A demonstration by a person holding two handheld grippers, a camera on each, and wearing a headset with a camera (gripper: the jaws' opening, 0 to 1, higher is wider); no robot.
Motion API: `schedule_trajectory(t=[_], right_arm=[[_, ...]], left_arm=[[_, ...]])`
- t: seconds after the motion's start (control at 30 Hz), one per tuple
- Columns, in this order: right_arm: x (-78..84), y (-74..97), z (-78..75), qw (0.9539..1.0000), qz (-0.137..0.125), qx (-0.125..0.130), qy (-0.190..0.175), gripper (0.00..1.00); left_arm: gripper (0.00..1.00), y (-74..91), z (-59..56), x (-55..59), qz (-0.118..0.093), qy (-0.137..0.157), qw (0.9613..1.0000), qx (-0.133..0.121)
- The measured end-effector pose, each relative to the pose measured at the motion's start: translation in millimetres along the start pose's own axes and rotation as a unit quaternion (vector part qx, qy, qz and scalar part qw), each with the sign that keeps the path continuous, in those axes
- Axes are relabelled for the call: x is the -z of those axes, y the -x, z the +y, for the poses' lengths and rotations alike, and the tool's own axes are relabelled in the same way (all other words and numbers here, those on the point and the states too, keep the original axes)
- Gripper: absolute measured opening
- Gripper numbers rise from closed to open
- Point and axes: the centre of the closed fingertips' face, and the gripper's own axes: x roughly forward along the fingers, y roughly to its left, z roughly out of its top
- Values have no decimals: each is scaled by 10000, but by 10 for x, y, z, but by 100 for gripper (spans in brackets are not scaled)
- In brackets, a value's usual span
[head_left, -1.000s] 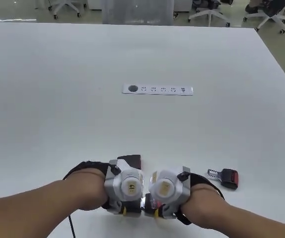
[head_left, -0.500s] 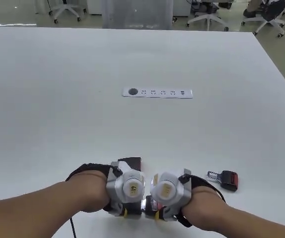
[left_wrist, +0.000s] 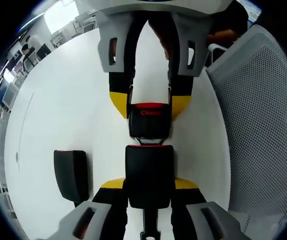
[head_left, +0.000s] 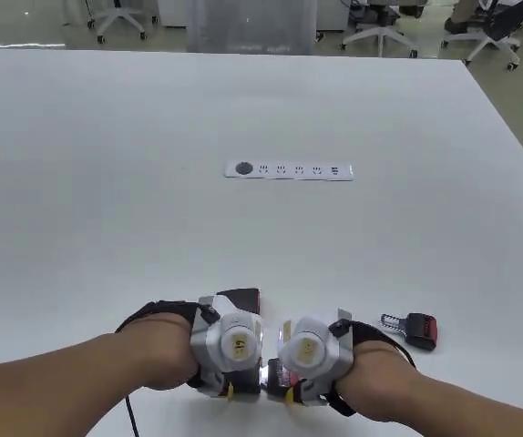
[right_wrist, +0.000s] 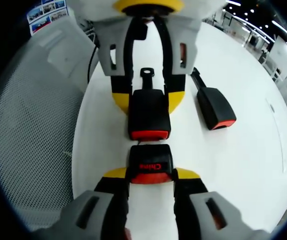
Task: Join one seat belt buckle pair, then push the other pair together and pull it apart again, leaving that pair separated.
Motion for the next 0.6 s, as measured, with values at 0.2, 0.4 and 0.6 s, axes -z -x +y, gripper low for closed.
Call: schedule_trajectory(t=[0.2, 0.4, 0.6], right_arm=[[12, 8, -13, 9997, -237, -48, 80, 34], [8, 8, -7, 9995, -291, -37, 65, 34], [12, 16, -11, 9995, -313, -71, 70, 34]], left_arm=[[33, 9, 11, 7, -402, 294, 9987, -40], [33, 7, 8, -4, -562, 367, 9977, -61], [33, 11, 9, -10, -628, 408, 9972, -86]])
